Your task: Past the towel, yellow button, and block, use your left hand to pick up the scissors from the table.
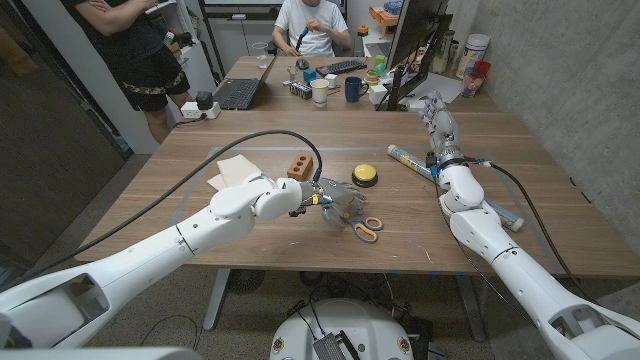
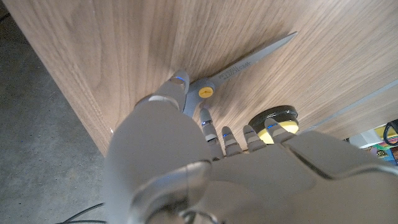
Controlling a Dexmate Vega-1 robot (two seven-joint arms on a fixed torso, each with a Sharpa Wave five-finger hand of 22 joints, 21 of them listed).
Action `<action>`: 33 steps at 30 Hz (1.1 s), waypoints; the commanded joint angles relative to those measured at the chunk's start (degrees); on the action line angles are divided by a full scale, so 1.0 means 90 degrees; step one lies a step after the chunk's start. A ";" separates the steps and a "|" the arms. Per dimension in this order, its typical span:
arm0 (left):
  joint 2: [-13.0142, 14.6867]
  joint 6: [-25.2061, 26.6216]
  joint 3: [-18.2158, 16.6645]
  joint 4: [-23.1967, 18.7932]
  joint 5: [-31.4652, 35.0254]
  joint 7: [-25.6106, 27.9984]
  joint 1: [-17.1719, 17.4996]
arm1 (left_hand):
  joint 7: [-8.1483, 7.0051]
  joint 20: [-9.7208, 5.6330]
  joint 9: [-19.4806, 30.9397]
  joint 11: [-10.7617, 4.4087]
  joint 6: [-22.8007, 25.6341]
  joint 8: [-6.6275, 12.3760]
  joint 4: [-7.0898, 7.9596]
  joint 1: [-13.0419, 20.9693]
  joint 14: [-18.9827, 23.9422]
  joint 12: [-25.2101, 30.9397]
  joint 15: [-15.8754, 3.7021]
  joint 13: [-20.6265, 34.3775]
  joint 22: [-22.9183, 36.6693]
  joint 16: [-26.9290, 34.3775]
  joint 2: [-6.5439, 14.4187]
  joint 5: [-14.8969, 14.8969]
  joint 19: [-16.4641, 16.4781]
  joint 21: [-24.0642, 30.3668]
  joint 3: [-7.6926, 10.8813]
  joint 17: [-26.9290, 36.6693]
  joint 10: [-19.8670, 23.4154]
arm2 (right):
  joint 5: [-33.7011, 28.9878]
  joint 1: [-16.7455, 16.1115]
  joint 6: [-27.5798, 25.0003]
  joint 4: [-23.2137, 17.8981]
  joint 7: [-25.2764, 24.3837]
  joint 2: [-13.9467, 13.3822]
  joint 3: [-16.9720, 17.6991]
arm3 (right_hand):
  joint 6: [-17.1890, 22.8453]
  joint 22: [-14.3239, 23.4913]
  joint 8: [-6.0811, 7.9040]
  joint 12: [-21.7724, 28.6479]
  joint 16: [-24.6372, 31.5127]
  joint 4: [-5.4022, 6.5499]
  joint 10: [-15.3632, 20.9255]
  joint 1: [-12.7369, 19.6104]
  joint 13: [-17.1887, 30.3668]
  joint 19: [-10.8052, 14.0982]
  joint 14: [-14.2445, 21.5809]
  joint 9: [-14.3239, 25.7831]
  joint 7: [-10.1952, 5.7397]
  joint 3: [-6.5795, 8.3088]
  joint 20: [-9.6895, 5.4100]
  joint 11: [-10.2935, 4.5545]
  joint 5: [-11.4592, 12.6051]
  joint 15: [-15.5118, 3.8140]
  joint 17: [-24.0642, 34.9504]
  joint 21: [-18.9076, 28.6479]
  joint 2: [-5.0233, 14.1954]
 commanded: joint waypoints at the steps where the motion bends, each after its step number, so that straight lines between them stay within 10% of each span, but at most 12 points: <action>1: -0.0056 -0.0006 0.0041 0.0026 0.0008 0.0094 0.0005 | 0.0049 0.0004 0.0034 -0.0004 0.0280 0.0136 -0.0013 0.0095 0.0080 0.0053 -0.0001 0.0022 0.0033 0.0037 0.0033 -0.0027 0.0050 0.0043 -0.0018 0.0018 0.0130 | 0.0061 -0.0033 0.0063 0.0087 0.0036 0.0018 0.0026 | 0.0046 0.0029 0.0003 -0.0009 0.0006 -0.0024 0.0032 -0.0047 0.0025 0.0048 0.0037 0.0018 -0.0016 0.0005 -0.0159 0.0012 0.0021 -0.0017 0.0022 0.0041 -0.0038; 26: -0.0044 0.0174 -0.0001 0.0080 -0.0128 0.0350 0.0154 | 0.0139 0.0007 -0.0018 0.0052 0.0662 0.0296 -0.0019 0.0151 0.0145 0.0053 -0.0001 0.0011 0.0032 0.0031 0.0055 -0.0065 0.0081 0.0045 -0.0042 0.0016 0.0215 | 0.0060 0.0002 -0.0039 0.0098 0.0043 -0.0020 -0.0004 | 0.0043 0.0029 -0.0001 -0.0013 0.0004 -0.0032 0.0028 -0.0067 0.0025 0.0045 0.0040 0.0019 -0.0030 0.0006 -0.0154 0.0012 0.0020 -0.0010 0.0024 0.0040 -0.0037; 33: -0.0088 0.0216 0.0039 0.0122 -0.0155 0.0337 0.0134 | 0.0410 0.0012 -0.0084 0.0076 0.1311 0.0529 -0.0052 0.0259 0.0380 0.0144 -0.0044 -0.0004 0.0024 0.0077 0.0092 -0.0085 0.0197 0.0074 -0.0032 0.0001 0.0543 | 0.0097 -0.0004 -0.0025 0.0178 0.0050 -0.0003 0.0008 | 0.0045 0.0029 0.0000 -0.0014 0.0004 -0.0035 0.0025 -0.0070 0.0025 0.0041 0.0043 0.0019 -0.0031 0.0009 -0.0153 0.0015 0.0020 -0.0012 0.0025 0.0039 -0.0033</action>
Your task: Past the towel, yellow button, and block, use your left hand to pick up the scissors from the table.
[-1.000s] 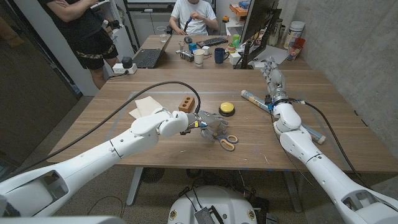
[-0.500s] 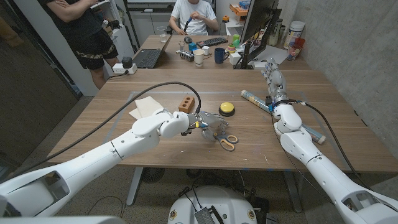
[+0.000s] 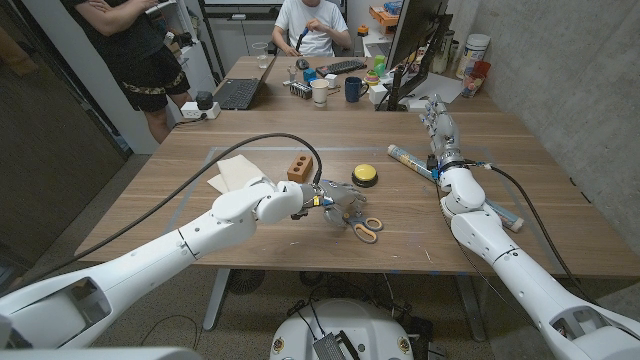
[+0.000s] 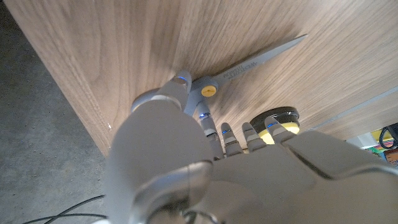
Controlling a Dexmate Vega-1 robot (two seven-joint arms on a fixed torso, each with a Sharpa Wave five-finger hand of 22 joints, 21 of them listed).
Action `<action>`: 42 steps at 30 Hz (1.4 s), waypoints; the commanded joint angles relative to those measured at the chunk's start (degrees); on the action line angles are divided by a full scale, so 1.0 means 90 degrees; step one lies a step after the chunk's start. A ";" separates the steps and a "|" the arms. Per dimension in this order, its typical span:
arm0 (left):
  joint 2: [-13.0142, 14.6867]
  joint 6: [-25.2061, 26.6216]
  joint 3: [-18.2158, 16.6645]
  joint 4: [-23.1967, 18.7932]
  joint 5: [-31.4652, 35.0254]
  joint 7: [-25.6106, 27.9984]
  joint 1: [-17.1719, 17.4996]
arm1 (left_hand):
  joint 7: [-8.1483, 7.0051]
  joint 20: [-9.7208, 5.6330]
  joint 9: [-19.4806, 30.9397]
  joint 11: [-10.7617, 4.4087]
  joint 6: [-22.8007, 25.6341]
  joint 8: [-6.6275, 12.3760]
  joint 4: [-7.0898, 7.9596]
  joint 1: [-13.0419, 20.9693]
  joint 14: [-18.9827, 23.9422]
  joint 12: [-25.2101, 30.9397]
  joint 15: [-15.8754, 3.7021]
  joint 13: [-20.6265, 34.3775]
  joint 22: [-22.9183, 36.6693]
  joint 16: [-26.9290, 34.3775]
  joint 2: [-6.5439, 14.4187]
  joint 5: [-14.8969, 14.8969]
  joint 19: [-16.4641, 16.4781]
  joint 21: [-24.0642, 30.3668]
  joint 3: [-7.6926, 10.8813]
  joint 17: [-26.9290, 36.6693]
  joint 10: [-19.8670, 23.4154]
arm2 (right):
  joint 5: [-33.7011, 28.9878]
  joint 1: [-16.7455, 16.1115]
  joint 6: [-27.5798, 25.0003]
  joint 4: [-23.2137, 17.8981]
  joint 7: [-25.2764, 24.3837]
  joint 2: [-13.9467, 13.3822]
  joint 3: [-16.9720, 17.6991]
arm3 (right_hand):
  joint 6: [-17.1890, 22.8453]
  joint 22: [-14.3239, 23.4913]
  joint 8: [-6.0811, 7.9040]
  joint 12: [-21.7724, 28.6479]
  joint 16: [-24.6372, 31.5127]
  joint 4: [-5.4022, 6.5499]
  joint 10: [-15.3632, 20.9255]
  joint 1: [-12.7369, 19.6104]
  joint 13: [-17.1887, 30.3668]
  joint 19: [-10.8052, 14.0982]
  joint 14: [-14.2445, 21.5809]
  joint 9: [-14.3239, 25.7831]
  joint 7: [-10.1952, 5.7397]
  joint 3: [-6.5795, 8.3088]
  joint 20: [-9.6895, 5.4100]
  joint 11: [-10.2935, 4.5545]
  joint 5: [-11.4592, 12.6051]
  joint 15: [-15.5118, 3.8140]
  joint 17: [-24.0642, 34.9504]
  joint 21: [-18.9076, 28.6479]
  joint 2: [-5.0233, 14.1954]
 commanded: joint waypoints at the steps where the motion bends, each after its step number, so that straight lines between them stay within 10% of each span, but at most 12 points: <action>1: -0.0043 0.0060 0.0034 0.0075 -0.0028 0.0175 0.0028 | 0.0138 0.0011 -0.0017 -0.0003 0.0381 0.0142 -0.0025 0.0118 0.0132 0.0064 -0.0007 0.0010 0.0024 0.0068 -0.0001 -0.0015 0.0087 0.0048 -0.0007 0.0001 0.0170 | 0.0052 0.0009 0.0040 0.0123 0.0030 0.0033 0.0009 | 0.0045 0.0029 0.0000 -0.0015 0.0004 -0.0037 0.0023 -0.0036 0.0026 0.0042 0.0044 0.0019 -0.0030 0.0009 -0.0153 0.0015 0.0020 -0.0012 0.0025 0.0039 0.0000; 42: -0.0201 0.0343 0.0364 0.0312 0.0232 0.0175 -0.0026 | 0.0148 -0.0002 -0.0222 0.0044 0.0552 0.0065 -0.0007 0.0182 0.0217 0.0009 -0.0039 -0.0040 0.0016 0.0007 0.0020 -0.0057 0.0131 0.0017 -0.0049 -0.0004 0.0289 | 0.0211 0.0211 0.0217 0.0614 0.0300 0.0171 -0.0040 | 0.0041 0.0029 -0.0003 -0.0017 0.0003 -0.0051 0.0018 -0.0065 0.0026 0.0041 0.0046 0.0019 -0.0032 0.0014 -0.0153 0.0010 0.0019 -0.0007 0.0029 0.0039 0.0002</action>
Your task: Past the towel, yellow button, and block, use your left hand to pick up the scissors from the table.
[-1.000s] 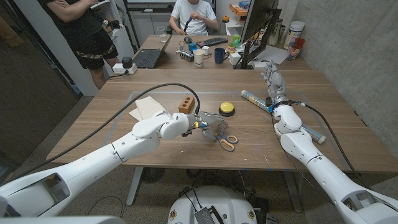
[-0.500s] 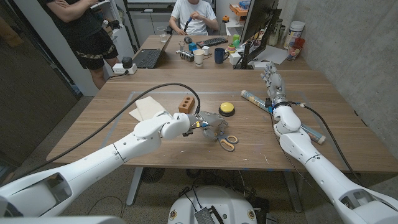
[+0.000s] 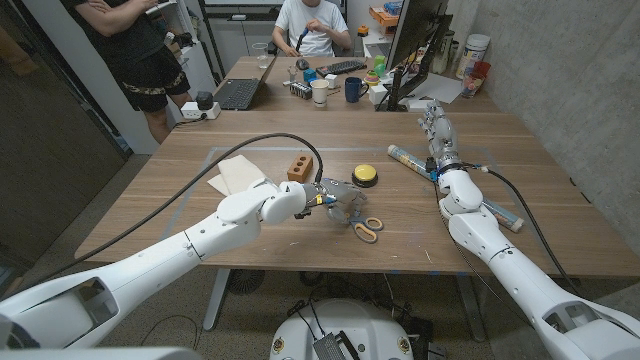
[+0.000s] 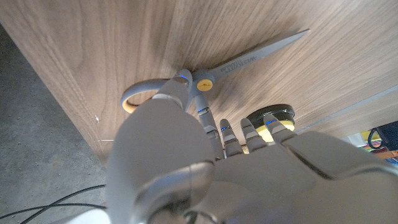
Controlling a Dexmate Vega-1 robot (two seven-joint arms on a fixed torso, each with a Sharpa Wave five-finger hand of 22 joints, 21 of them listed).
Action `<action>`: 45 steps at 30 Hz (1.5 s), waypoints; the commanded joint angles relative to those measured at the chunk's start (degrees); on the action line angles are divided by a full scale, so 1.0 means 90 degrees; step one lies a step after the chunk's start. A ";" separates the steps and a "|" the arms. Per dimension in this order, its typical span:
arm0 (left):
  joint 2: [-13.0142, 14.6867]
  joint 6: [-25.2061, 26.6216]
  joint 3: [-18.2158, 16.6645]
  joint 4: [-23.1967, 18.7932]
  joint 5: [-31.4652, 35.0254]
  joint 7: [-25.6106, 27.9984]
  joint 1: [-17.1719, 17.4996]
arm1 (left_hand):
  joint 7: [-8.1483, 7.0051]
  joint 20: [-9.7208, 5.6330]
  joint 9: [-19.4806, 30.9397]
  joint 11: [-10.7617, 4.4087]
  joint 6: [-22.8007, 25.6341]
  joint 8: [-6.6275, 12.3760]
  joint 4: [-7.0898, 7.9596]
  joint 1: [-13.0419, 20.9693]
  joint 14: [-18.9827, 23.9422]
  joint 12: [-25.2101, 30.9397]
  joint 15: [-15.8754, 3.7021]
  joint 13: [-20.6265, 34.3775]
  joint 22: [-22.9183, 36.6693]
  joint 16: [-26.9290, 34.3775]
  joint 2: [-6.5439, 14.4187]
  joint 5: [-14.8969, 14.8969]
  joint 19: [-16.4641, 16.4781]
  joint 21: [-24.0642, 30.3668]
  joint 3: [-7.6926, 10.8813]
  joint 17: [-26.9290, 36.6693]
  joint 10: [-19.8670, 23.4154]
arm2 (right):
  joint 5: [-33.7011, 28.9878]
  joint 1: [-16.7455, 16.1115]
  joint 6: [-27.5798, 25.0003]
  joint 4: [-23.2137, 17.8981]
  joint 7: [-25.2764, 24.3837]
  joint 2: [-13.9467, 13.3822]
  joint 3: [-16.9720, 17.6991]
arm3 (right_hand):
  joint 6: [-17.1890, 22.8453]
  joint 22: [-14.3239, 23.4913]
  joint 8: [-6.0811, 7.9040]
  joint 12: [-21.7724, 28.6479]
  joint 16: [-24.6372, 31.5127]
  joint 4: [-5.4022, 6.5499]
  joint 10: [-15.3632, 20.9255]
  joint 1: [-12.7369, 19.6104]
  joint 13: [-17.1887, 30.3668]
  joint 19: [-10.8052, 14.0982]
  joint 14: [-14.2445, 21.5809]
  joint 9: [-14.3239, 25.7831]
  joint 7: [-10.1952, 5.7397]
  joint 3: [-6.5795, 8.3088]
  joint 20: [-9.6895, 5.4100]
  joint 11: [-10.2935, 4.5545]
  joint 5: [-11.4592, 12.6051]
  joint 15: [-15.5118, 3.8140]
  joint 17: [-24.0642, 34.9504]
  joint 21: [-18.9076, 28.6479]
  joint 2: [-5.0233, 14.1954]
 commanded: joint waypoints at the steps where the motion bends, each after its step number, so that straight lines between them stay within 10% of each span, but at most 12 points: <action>1: -0.0054 0.0066 0.0125 0.0116 0.0200 0.0112 0.0045 | 0.0008 0.0058 -0.3492 0.0024 0.0096 0.0046 -0.0008 0.0063 -0.0040 -0.0035 0.0025 0.0019 0.0016 -0.0005 -0.0004 -0.0012 0.0007 0.0017 0.0003 0.0010 0.0029 | 0.0052 0.0036 0.0047 0.0107 0.0074 0.0014 0.0005 | 0.0043 0.0029 -0.0003 -0.0018 0.0003 -0.0034 0.0017 -0.0065 0.0026 0.0042 0.0046 0.0019 -0.0031 0.0032 -0.0150 0.0008 0.0019 -0.0006 0.0029 0.0040 0.0002; 15: -0.0173 0.0197 0.0059 0.0121 0.0121 0.0639 0.0216 | 0.0085 -0.0085 -0.3683 -0.0534 0.2240 0.0690 0.0017 0.0305 0.0721 0.0145 -0.0518 -0.0046 0.0008 0.0126 0.0306 -0.0152 0.0466 0.0113 0.0077 -0.0015 0.1029 | 0.0111 -0.0009 0.0044 0.0099 0.0104 -0.0053 0.0062 | 0.0027 0.0029 -0.0008 -0.0021 0.0006 -0.0038 0.0008 -0.0079 0.0026 0.0047 0.0052 0.0019 -0.0031 0.0032 -0.0153 0.0003 0.0018 -0.0008 0.0031 0.0041 0.0001; 24: -0.0209 0.0385 0.0038 0.0060 0.0122 0.0786 0.0302 | -0.0008 -0.0175 -0.3650 -0.0596 0.3357 0.1105 0.0043 0.0339 0.1067 0.0193 -0.0700 -0.0074 0.0012 0.0158 0.0442 -0.0266 0.0650 0.0139 0.0114 -0.0019 0.1551 | 0.0126 0.0004 0.0072 0.0122 0.0145 -0.0045 0.0058 | 0.0024 0.0029 -0.0009 -0.0022 0.0008 -0.0042 0.0005 -0.0084 0.0026 0.0048 0.0059 0.0019 -0.0030 0.0034 -0.0152 0.0017 0.0018 -0.0005 0.0032 0.0042 0.0002; 45: -0.0222 0.0474 0.0039 -0.0016 0.0166 0.0887 0.0250 | -0.0040 -0.0203 -0.3530 -0.0666 0.3527 0.1261 0.0059 0.0310 0.1214 0.0138 -0.0789 -0.0082 0.0015 0.0155 0.0445 -0.0282 0.0653 0.0117 0.0143 -0.0011 0.1637 | 0.0099 -0.0065 -0.0015 -0.0100 0.0059 -0.0131 0.0090 | 0.0025 0.0029 -0.0006 -0.0021 0.0010 -0.0052 0.0003 -0.0101 0.0027 0.0052 0.0071 0.0019 -0.0034 0.0036 -0.0154 0.0015 0.0018 -0.0013 0.0034 0.0043 0.0000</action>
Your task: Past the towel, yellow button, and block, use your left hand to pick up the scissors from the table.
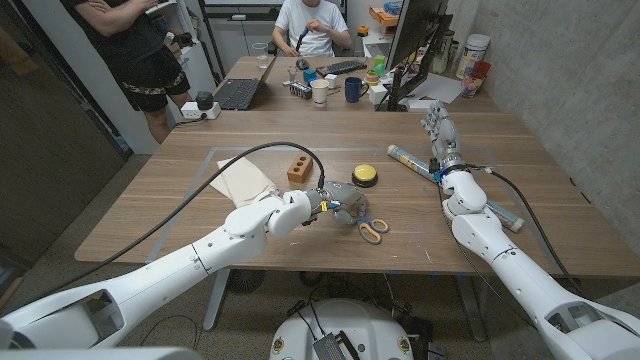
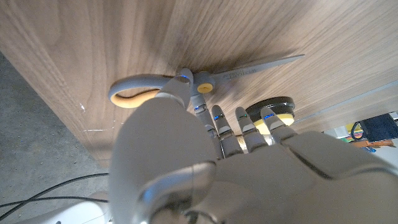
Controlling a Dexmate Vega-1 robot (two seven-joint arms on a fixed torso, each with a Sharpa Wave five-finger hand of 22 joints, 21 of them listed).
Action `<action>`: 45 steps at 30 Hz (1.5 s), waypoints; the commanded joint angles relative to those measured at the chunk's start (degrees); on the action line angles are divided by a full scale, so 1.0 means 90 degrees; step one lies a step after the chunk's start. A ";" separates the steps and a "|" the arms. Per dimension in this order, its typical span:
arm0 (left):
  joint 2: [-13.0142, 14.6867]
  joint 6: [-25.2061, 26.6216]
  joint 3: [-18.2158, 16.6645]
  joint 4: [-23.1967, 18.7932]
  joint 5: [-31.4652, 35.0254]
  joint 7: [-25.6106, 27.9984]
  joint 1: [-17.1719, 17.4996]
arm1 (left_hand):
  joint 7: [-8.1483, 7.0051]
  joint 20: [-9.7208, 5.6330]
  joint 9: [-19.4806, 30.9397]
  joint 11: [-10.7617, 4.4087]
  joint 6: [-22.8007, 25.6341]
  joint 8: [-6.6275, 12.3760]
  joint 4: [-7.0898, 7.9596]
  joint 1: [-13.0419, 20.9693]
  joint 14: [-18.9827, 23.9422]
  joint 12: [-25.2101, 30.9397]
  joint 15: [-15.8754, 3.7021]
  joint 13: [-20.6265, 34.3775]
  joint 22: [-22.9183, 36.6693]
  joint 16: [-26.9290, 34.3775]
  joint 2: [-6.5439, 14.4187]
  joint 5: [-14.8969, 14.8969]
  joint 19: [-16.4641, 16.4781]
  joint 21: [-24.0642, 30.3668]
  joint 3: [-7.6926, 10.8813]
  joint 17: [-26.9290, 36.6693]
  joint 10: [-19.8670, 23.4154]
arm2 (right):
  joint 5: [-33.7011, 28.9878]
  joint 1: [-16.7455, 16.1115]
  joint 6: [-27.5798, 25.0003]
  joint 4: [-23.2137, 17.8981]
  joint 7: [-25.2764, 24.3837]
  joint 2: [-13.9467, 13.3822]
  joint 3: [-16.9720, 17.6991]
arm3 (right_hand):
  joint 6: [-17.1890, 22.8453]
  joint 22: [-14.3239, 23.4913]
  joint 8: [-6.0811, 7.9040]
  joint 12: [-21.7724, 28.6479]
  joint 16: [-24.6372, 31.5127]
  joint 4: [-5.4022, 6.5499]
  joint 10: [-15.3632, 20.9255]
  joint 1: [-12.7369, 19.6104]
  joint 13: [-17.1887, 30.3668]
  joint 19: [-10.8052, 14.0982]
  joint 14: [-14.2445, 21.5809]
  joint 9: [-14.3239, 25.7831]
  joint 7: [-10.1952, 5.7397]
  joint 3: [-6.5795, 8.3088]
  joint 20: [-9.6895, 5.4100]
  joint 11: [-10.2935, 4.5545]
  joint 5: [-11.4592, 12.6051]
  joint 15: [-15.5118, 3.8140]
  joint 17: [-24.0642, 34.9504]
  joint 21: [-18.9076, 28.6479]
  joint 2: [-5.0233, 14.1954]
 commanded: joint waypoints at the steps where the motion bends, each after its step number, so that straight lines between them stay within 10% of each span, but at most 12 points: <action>1: -0.0026 0.0077 -0.0034 -0.0035 0.0038 0.0167 -0.0040 | 0.0251 0.0012 0.0054 0.0014 0.2918 0.0037 0.0006 -0.0001 0.0067 0.0007 -0.0480 0.0006 0.0012 0.0025 0.0050 -0.0014 0.0005 0.0023 0.0054 0.0020 0.0045 | -0.0056 -0.0055 -0.0097 -0.0225 -0.0101 -0.0088 0.0030 | 0.0024 0.0029 -0.0007 -0.0021 0.0010 -0.0033 0.0004 -0.0043 0.0027 0.0053 0.0048 0.0019 -0.0032 0.0017 -0.0154 0.0015 0.0018 0.0010 0.0034 0.0043 -0.0008; 45: 0.0017 0.0202 -0.0350 -0.0457 -0.0015 0.0264 -0.0281 | 0.0256 0.0019 0.0055 -0.0015 0.2959 0.0094 0.0011 -0.0046 0.0185 -0.0070 -0.0485 0.0004 0.0018 -0.0016 0.0025 -0.0024 0.0029 0.0005 0.0116 0.0026 0.0176 | -0.0184 0.0112 -0.0350 -0.0428 -0.0268 -0.0129 0.0004 | 0.0045 0.0028 0.0001 -0.0010 0.0017 -0.0058 0.0030 -0.0065 0.0026 0.0066 0.0083 0.0019 -0.0016 0.0027 -0.0155 0.0025 0.0020 0.0009 0.0033 0.0046 -0.0010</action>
